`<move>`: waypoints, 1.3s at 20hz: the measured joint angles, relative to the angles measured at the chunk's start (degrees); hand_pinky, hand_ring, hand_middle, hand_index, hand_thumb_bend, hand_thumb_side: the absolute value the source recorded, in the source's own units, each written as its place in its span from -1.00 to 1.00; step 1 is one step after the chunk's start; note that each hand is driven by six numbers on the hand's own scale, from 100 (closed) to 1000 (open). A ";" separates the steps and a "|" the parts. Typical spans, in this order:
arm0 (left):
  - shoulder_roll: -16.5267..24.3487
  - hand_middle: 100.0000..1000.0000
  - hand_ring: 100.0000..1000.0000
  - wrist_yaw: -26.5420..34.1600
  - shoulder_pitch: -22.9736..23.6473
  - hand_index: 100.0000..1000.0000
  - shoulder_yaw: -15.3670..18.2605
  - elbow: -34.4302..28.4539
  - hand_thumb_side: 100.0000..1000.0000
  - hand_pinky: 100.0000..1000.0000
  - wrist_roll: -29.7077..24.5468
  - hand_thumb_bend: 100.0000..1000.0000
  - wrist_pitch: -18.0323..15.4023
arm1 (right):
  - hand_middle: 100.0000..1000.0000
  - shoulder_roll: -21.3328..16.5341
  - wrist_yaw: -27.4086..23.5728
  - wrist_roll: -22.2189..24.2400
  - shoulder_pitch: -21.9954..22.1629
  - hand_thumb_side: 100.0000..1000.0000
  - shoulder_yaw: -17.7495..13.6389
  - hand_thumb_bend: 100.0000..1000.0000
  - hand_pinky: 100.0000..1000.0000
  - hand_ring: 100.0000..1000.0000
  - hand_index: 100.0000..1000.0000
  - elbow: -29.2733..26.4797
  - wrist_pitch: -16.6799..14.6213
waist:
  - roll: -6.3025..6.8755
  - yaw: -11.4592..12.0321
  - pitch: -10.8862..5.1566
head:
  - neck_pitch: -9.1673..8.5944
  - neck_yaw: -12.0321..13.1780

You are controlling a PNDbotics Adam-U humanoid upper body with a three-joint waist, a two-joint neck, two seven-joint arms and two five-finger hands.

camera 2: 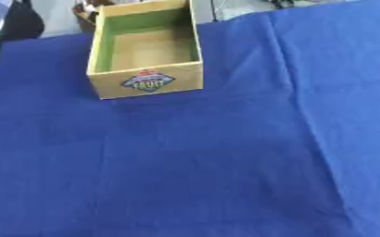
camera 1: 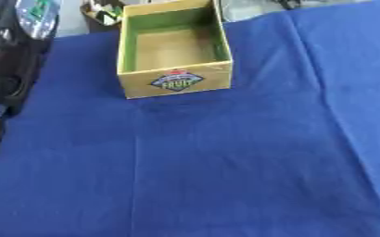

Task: Pick up objects on the table and place them in the box.

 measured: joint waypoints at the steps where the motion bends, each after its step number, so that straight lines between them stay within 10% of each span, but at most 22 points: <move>1: -0.51 -0.51 -0.33 -0.92 -0.15 -0.06 -0.52 1.20 0.15 -0.82 0.88 -1.00 -0.31 | -0.04 0.01 -0.12 0.11 -0.14 0.19 0.05 -1.00 0.15 0.25 0.57 0.00 -0.02 | 0.00 -0.08 0.05 | -0.12 0.06; 7: -3.47 -0.40 -0.21 -8.63 -0.10 0.00 -3.00 8.56 0.11 -0.67 7.61 -1.00 -2.36 | -0.04 0.04 -0.40 0.25 -0.33 0.19 0.05 -1.00 0.15 0.25 0.57 0.00 -0.09 | -0.01 -0.63 0.09 | -0.33 0.35; 13: -7.80 0.16 0.29 -22.53 0.48 0.48 -2.00 18.64 0.63 -0.05 17.09 -0.98 -9.41 | -0.04 0.13 -0.58 0.21 -0.33 0.18 0.03 -1.00 0.15 0.25 0.57 0.00 -0.05 | -0.02 -0.64 0.09 | -0.33 0.29; 16: -8.25 0.71 0.70 -22.58 0.62 0.95 -1.55 20.38 1.00 0.38 15.48 -0.21 -12.44 | -0.04 0.17 -0.64 0.19 -0.33 0.18 0.03 -1.00 0.15 0.25 0.57 0.00 -0.06 | -0.06 -0.63 0.09 | -0.32 0.11; 20: -8.28 0.96 0.93 -22.46 0.89 1.00 -1.05 20.85 1.00 0.68 11.46 0.34 -14.04 | -0.04 0.18 -0.76 0.18 -0.33 0.18 0.02 -1.00 0.15 0.25 0.57 0.00 -0.06 | -0.27 -0.64 0.09 | -0.31 -0.02; 23: -8.28 0.94 0.88 -22.46 0.95 1.00 -0.39 19.83 1.00 0.59 10.44 0.14 -12.74 | -0.04 0.18 -0.80 0.18 -0.32 0.18 0.01 -1.00 0.15 0.25 0.57 0.00 -0.07 | -0.34 -0.65 0.08 | -0.30 -0.04; 25: -8.27 0.66 0.70 -22.09 1.04 0.86 -0.02 18.62 1.00 0.38 11.27 -0.65 -11.32 | -0.04 0.18 -0.81 0.17 -0.29 0.19 0.00 -1.00 0.15 0.25 0.57 0.00 -0.07 | -0.36 -0.60 0.05 | -0.29 -0.04; 26: -8.24 0.51 0.58 -21.62 1.10 0.77 0.20 17.70 1.00 0.26 12.20 -0.60 -10.44 | -0.04 0.19 -0.81 0.17 -0.26 0.18 0.00 -1.00 0.16 0.25 0.57 0.00 -0.07 | -0.42 -0.50 0.00 | -0.27 -0.06</move>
